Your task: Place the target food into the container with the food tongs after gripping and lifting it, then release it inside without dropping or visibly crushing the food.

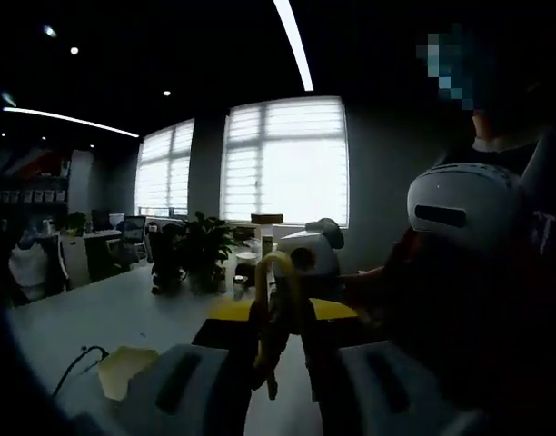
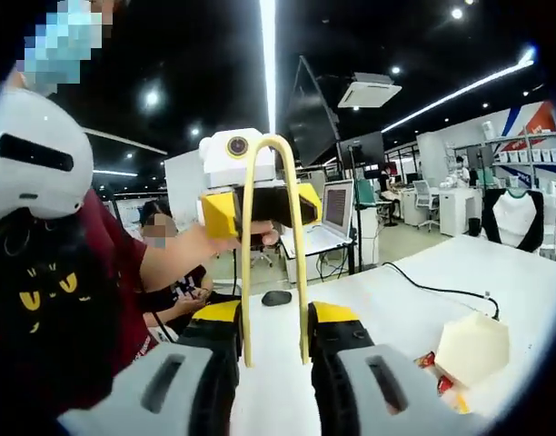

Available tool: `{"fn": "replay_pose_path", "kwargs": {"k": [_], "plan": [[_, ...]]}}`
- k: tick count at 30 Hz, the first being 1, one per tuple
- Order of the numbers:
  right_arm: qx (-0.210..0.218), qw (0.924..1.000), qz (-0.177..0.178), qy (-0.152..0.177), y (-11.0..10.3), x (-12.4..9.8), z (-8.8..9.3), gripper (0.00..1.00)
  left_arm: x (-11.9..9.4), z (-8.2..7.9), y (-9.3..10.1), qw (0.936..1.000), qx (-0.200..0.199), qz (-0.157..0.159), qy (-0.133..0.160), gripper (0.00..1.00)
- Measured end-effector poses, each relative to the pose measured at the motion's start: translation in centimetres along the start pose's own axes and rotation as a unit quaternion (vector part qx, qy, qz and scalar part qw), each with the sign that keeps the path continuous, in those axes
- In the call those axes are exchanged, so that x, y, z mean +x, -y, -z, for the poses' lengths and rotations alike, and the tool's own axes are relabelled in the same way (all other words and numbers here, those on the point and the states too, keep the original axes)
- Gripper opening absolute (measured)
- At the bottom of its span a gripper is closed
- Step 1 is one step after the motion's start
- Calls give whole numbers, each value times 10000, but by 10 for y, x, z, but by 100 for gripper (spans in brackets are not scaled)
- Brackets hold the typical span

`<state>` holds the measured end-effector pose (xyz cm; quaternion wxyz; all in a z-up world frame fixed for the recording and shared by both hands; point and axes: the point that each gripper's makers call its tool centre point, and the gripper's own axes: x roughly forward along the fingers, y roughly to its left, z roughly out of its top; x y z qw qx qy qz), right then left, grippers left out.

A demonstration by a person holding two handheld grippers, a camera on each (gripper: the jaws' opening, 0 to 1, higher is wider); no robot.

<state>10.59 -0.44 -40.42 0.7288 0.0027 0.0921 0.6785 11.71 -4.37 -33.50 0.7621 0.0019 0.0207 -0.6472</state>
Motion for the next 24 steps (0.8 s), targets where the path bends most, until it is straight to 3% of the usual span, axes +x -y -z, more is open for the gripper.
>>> {"fn": "replay_pose_path", "kwargs": {"k": [10, 13, 15, 18, 20, 21, 23, 24], "plan": [[55, 9999, 106, -65, 8, -2, 13, 18, 6, 12, -4, 9998, 20, 81, -161, 21], [114, 9997, 221, -4, 13, -3, 15, 18, 5, 11, -12, 9999, 72, -141, -60, 22], [161, 9980, 606, 61, 27, -5, 21, 19, -1, 8, -22, 9986, -11, -526, 18, 26], [250, 9855, 1658, 244, 66, -18, 33, 18, -15, 7, -33, 9953, 69, -965, 62, 39], [103, 9630, 2681, 240, 100, -38, 45, 18, -32, 19, -45, 9890, 207, -1447, -218, 40], [96, 9591, 2818, 264, 105, -41, 46, 18, -35, 22, -46, 9878, 218, -1517, -266, 40], [409, 9470, 3109, 700, 115, -56, 44, 18, -49, 33, -51, 9834, 155, -1782, -314, 40], [446, 9449, 3152, 758, 117, -59, 43, 18, -52, 35, -51, 9825, 83, -1839, -283, 40]]}}
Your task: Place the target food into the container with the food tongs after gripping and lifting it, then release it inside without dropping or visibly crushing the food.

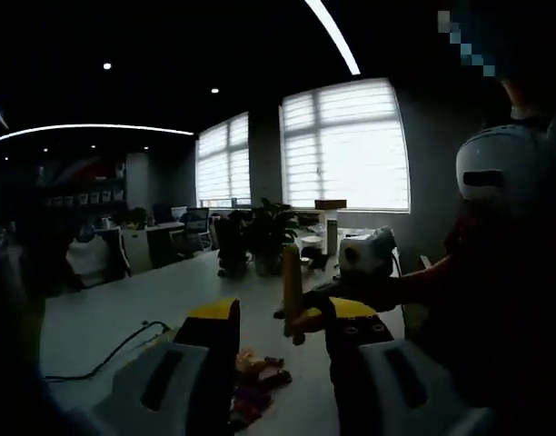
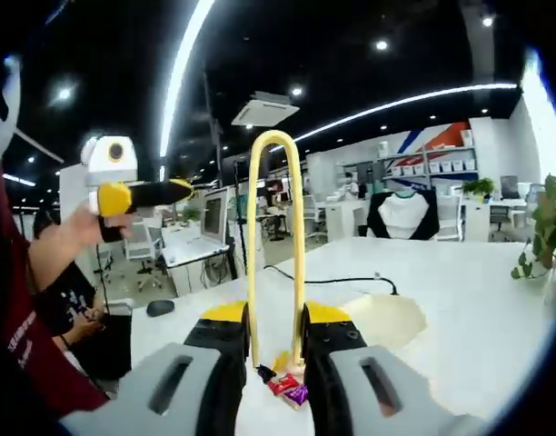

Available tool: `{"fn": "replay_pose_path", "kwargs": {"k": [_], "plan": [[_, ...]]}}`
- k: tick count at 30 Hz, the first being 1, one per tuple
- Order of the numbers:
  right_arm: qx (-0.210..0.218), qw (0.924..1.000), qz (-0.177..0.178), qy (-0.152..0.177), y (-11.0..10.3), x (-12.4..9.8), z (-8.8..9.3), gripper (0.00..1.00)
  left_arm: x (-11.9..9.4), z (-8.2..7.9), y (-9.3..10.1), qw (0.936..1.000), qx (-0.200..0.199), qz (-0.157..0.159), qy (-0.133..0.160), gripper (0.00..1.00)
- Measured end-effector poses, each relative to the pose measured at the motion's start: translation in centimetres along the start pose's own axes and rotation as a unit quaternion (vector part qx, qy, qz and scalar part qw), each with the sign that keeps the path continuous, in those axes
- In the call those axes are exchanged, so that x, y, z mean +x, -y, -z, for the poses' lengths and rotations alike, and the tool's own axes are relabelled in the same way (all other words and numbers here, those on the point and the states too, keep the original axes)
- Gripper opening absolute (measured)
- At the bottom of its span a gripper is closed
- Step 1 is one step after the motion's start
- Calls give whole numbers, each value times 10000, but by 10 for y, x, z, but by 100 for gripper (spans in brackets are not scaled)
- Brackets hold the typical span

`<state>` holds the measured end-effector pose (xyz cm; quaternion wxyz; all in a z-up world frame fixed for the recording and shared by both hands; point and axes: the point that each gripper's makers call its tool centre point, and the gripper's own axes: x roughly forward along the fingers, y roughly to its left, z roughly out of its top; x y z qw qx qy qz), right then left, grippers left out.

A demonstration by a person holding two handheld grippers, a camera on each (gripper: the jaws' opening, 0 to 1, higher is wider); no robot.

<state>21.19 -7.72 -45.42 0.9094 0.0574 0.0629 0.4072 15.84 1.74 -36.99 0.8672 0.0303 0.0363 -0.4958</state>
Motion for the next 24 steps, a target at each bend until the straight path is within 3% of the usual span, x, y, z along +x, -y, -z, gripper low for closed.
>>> {"fn": "replay_pose_path", "kwargs": {"k": [2, 4, 5, 7, 9, 12, 15, 17, 24], "plan": [[204, 9993, 214, 247, 14, -8, -6, 18, -12, 11, -10, 9988, -375, -303, 113, 39], [145, 9987, 248, 425, 19, -14, -12, 19, -19, 19, -18, 9977, -438, -518, 82, 39], [73, 9988, 194, 440, 19, -17, -13, 19, -26, 26, -26, 9961, -437, -768, 32, 39], [-268, 9981, 166, 534, 20, -19, -17, 20, -38, 35, -36, 9921, -514, -1144, -33, 39], [-738, 9954, 168, 586, 22, -27, -20, 21, -49, 31, -45, 9861, -655, -1512, 234, 39], [-574, 9967, 110, 562, 25, -34, -17, 20, -65, 35, -59, 9763, -679, -2014, 396, 39], [-576, 9965, 72, 594, 27, -42, -13, 20, -70, 46, -59, 9804, -65, -1962, 156, 42], [-728, 9949, -1, 702, 29, -49, -11, 21, -71, 54, -59, 9805, -89, -1958, 98, 43], [-406, 9964, 166, 726, 45, -69, -1, 21, -72, 78, -62, 9775, -58, -2108, -15, 43]]}}
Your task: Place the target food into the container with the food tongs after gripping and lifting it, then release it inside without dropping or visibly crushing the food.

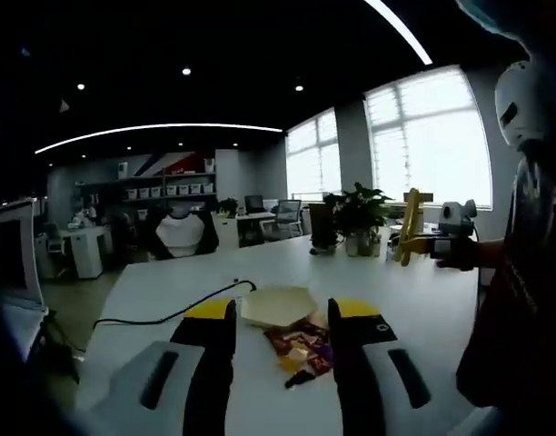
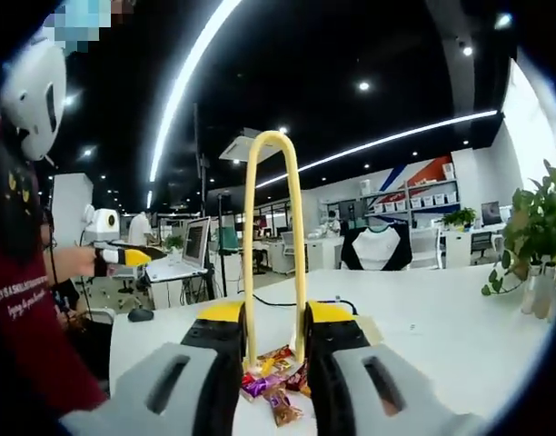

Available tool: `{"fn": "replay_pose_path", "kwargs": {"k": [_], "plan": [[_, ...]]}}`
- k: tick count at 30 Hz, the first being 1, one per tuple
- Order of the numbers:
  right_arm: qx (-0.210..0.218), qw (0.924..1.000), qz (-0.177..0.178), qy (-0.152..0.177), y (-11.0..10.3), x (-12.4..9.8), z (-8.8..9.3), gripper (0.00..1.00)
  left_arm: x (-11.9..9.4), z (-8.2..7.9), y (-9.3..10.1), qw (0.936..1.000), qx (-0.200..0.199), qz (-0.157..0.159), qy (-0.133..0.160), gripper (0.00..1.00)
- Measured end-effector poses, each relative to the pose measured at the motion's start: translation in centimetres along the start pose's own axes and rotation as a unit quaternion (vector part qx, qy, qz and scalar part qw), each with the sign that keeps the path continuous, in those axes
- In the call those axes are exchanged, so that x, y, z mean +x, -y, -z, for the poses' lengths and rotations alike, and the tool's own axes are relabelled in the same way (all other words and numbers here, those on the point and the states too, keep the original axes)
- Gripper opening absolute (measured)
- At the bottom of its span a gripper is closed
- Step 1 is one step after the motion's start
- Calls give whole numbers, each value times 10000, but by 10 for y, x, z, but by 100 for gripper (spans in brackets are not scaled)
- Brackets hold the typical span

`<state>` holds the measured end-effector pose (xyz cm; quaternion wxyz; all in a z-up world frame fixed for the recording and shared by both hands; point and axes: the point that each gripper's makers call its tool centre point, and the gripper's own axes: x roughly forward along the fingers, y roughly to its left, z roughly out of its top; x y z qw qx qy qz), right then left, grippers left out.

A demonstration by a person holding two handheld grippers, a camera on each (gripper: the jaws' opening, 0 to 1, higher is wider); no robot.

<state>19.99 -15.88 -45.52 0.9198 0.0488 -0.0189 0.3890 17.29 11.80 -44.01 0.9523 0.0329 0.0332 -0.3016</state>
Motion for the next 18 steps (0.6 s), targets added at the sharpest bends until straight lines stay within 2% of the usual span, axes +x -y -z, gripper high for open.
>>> {"fn": "replay_pose_path", "kwargs": {"k": [6, 9, 14, 18], "plan": [[129, 9999, -90, 48, -1, 0, -2, 23, 1, 15, 1, 9996, -33, -6, -278, 43], [191, 9994, -286, -14, -4, 7, 4, 23, -1, 10, 1, 9997, -186, 14, -139, 43], [458, 9970, -619, -62, -6, 24, 19, 23, -15, 1, -2, 9991, -420, 0, 108, 42], [504, 9949, -861, -155, -6, 37, 33, 22, -30, 9, -11, 9989, -405, -233, -90, 43]]}}
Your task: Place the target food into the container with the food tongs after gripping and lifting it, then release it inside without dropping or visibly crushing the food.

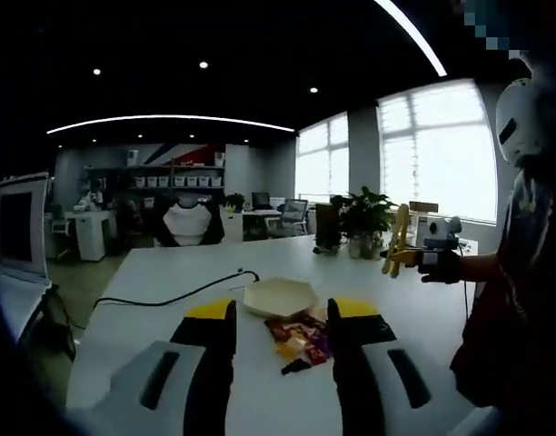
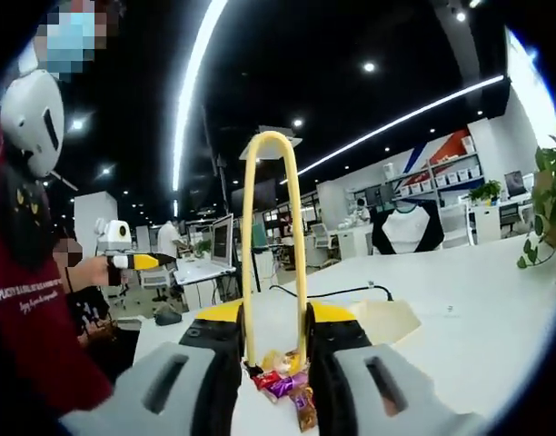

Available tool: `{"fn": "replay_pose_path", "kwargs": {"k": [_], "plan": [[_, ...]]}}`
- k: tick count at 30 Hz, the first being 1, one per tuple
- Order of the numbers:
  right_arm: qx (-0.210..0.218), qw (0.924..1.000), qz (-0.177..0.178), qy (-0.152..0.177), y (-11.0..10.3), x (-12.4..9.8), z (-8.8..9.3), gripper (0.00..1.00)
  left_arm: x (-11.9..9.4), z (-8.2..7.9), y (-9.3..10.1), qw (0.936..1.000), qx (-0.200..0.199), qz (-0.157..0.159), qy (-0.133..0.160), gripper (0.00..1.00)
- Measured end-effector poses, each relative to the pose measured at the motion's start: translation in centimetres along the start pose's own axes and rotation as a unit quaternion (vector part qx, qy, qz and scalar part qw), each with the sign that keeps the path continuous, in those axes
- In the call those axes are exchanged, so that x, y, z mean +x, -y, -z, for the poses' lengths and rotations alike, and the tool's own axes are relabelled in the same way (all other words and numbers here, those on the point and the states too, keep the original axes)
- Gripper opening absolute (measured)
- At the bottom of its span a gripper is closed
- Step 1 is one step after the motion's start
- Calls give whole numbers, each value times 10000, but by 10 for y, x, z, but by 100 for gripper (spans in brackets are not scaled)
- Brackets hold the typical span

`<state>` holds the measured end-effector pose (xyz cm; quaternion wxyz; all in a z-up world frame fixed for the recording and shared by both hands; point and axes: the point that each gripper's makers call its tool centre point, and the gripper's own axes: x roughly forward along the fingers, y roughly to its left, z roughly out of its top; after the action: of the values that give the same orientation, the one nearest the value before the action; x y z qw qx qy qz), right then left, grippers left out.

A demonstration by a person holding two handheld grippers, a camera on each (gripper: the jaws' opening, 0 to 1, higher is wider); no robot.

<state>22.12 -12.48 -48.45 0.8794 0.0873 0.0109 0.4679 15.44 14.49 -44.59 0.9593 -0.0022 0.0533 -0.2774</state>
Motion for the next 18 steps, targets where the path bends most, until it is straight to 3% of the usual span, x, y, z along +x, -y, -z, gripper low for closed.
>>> {"fn": "replay_pose_path", "kwargs": {"k": [3, 6, 12, 15, 18], "plan": [[-48, 9998, -22, -181, 7, 13, 18, 22, -11, 1, -5, 9999, -33, -134, -51, 43], [258, 9992, -63, -291, 10, 25, 36, 22, -19, 1, -7, 9998, -68, -190, -83, 41], [339, 9976, -60, -602, 18, 41, 66, 24, -30, 5, -16, 9991, -34, -352, -243, 42], [14, 9964, -89, -847, 18, 44, 80, 23, -34, 5, -18, 9987, 7, -391, -322, 42], [53, 9959, -130, -893, 16, 49, 88, 23, -39, 5, -19, 9983, 86, -413, -406, 42]]}}
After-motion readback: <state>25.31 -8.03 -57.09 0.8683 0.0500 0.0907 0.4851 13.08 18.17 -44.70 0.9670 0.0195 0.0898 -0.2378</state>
